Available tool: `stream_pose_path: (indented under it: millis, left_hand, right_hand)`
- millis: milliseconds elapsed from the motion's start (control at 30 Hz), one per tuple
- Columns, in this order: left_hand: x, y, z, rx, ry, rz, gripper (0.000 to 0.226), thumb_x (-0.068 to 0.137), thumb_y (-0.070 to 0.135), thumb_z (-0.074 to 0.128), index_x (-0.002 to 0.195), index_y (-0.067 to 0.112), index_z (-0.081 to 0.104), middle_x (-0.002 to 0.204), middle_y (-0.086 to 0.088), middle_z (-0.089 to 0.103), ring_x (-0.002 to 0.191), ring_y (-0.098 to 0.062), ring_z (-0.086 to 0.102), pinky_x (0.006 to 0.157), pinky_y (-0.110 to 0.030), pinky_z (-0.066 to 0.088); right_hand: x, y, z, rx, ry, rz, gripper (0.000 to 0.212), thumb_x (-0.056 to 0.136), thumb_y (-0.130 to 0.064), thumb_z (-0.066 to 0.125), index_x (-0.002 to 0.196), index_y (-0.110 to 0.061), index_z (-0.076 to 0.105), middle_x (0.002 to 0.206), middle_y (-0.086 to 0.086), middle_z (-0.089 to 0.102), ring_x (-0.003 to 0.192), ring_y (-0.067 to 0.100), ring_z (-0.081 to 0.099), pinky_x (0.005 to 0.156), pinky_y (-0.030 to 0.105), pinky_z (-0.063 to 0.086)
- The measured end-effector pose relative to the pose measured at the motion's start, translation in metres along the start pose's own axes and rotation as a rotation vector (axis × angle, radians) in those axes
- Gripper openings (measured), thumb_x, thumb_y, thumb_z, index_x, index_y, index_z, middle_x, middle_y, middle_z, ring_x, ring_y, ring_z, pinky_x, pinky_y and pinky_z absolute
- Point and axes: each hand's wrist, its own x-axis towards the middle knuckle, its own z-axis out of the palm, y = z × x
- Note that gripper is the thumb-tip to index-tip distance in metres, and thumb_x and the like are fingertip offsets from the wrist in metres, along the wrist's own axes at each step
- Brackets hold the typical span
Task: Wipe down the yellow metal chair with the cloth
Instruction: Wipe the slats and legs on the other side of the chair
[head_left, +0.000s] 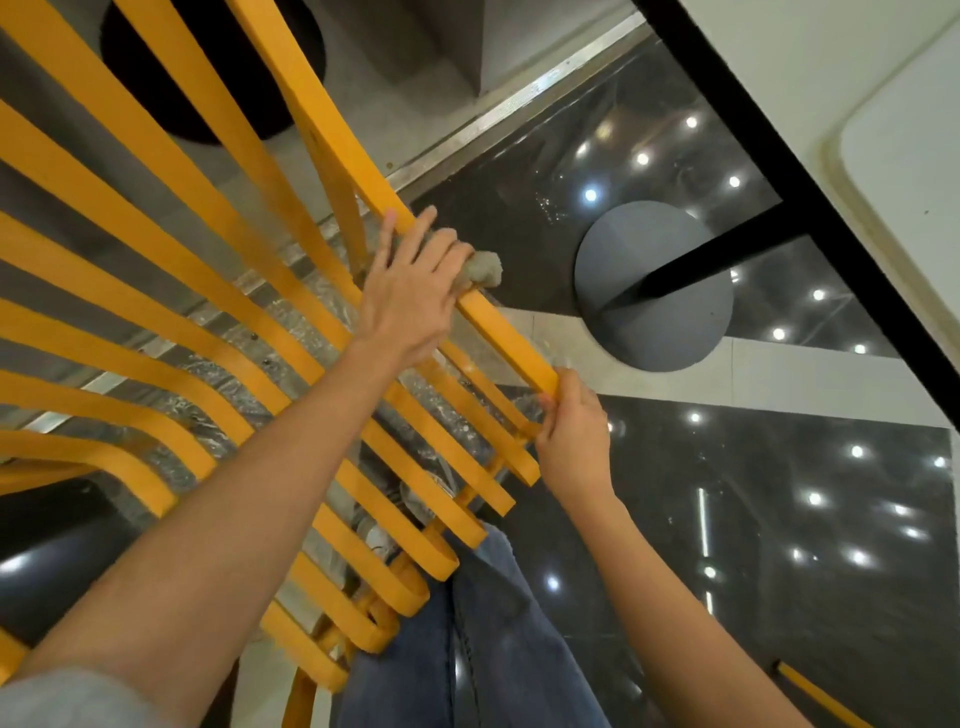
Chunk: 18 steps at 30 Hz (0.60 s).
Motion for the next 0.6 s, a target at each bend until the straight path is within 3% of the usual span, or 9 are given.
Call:
stream_pose_path:
  millis: [133, 233, 300, 433, 533, 600]
  left_hand:
    - [-0.037, 0.064, 0.012, -0.044, -0.095, 0.352, 0.046, 0.093, 0.025, 0.045, 0.138, 0.018, 0.049, 0.140, -0.009, 0.051, 0.137, -0.033, 0.040, 0.119, -0.053, 0.012]
    - [-0.028, 0.052, 0.006, -0.045, -0.124, 0.415, 0.043, 0.093, 0.029, 0.044, 0.133, 0.018, 0.053, 0.127, -0.005, 0.058, 0.126, -0.029, 0.051, 0.121, -0.049, 0.014]
    - [-0.008, 0.022, 0.002, -0.027, -0.076, 0.355, 0.037, 0.093, 0.030, 0.050, 0.127, 0.018, 0.056, 0.121, -0.004, 0.060, 0.121, -0.028, 0.053, 0.120, -0.048, 0.016]
    - [0.029, -0.036, -0.012, 0.057, -0.048, 0.055, 0.033, 0.100, 0.037, 0.041, 0.117, 0.013, 0.057, 0.115, -0.007, 0.059, 0.122, -0.030, 0.049, 0.121, -0.050, 0.011]
    - [0.018, 0.003, -0.013, 0.045, -0.064, -0.049, 0.036, 0.099, 0.038, 0.038, 0.112, 0.011, 0.059, 0.113, -0.008, 0.060, 0.123, -0.032, 0.049, 0.120, -0.053, 0.016]
    - [-0.006, 0.047, -0.005, -0.035, -0.131, 0.068, 0.044, 0.099, 0.042, 0.036, 0.114, 0.009, 0.061, 0.114, -0.010, 0.062, 0.124, -0.035, 0.049, 0.120, -0.053, 0.017]
  right_hand:
    - [0.000, 0.002, 0.004, -0.047, 0.021, -0.046, 0.026, 0.100, -0.018, 0.039, 0.113, -0.001, 0.055, 0.103, 0.015, 0.060, 0.090, 0.034, 0.052, 0.078, 0.046, 0.044]
    - [0.000, 0.005, 0.004, -0.036, 0.038, -0.073, 0.027, 0.098, -0.023, 0.036, 0.107, -0.004, 0.053, 0.100, 0.013, 0.059, 0.087, 0.032, 0.051, 0.075, 0.046, 0.043]
    - [0.000, 0.006, 0.005, -0.034, 0.054, -0.078, 0.023, 0.099, -0.023, 0.035, 0.105, -0.008, 0.052, 0.099, 0.010, 0.057, 0.086, 0.030, 0.049, 0.075, 0.045, 0.042]
    - [0.000, 0.006, 0.009, -0.068, 0.100, -0.077, 0.024, 0.099, -0.024, 0.033, 0.101, -0.009, 0.051, 0.097, 0.011, 0.056, 0.083, 0.030, 0.049, 0.072, 0.037, 0.033]
    - [0.000, 0.005, 0.010, -0.076, 0.103, -0.070, 0.034, 0.099, -0.032, 0.026, 0.102, -0.009, 0.051, 0.097, 0.011, 0.056, 0.082, 0.030, 0.048, 0.072, 0.035, 0.029]
    - [0.000, 0.006, 0.009, -0.076, 0.090, -0.069, 0.036, 0.098, -0.033, 0.025, 0.104, -0.009, 0.051, 0.098, 0.012, 0.057, 0.083, 0.031, 0.049, 0.072, 0.034, 0.028]
